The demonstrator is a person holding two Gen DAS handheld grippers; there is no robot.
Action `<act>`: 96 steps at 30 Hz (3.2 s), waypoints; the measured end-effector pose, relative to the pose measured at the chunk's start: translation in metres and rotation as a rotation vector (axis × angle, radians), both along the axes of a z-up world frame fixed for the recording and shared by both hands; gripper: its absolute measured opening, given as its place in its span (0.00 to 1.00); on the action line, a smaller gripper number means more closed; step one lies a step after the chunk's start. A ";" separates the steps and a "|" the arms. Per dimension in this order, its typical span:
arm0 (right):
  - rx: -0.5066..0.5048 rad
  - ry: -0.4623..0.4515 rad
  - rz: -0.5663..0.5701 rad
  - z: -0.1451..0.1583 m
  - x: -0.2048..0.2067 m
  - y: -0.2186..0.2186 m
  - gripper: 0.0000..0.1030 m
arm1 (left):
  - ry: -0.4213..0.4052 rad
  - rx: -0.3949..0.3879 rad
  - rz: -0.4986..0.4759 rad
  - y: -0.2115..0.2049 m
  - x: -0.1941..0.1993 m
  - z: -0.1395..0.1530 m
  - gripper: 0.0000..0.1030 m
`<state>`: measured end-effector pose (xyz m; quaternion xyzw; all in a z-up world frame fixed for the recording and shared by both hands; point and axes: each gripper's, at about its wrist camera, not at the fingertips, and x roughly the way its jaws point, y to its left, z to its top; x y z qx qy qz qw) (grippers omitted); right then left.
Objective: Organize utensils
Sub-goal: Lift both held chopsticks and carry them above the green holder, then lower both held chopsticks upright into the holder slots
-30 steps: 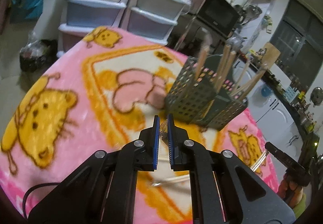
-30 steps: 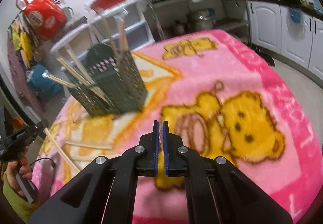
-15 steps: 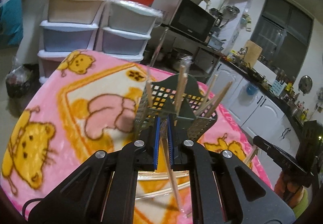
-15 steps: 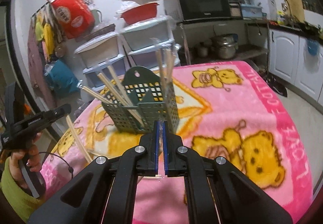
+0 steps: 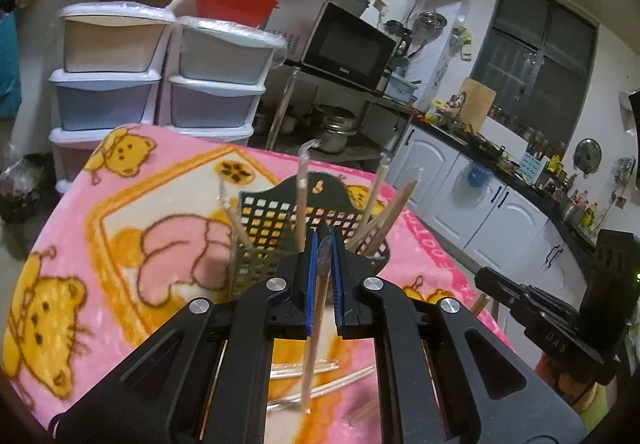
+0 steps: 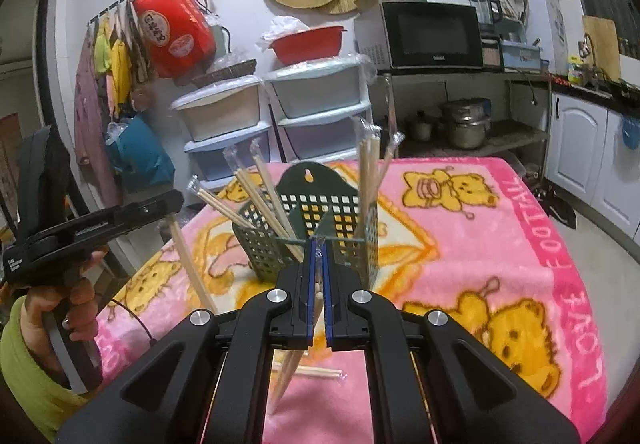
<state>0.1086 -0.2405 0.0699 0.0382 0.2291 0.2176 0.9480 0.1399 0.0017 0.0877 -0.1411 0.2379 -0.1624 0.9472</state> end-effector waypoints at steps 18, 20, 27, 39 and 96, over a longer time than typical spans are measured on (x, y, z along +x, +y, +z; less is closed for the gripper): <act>0.009 -0.097 0.012 0.032 0.000 0.002 0.03 | -0.065 0.009 -0.047 -0.020 0.006 0.028 0.04; 0.010 -0.110 0.013 0.037 0.001 0.002 0.03 | -0.074 0.012 -0.054 -0.023 0.007 0.032 0.04; 0.019 -0.159 0.015 0.056 0.002 0.005 0.03 | -0.101 0.019 -0.071 -0.029 0.008 0.045 0.04; 0.041 -0.227 0.001 0.081 0.003 0.000 0.03 | -0.163 0.030 -0.075 -0.034 0.012 0.071 0.04; 0.034 -0.237 -0.058 0.076 0.117 0.020 0.04 | -0.169 0.069 0.047 -0.035 0.107 0.056 0.04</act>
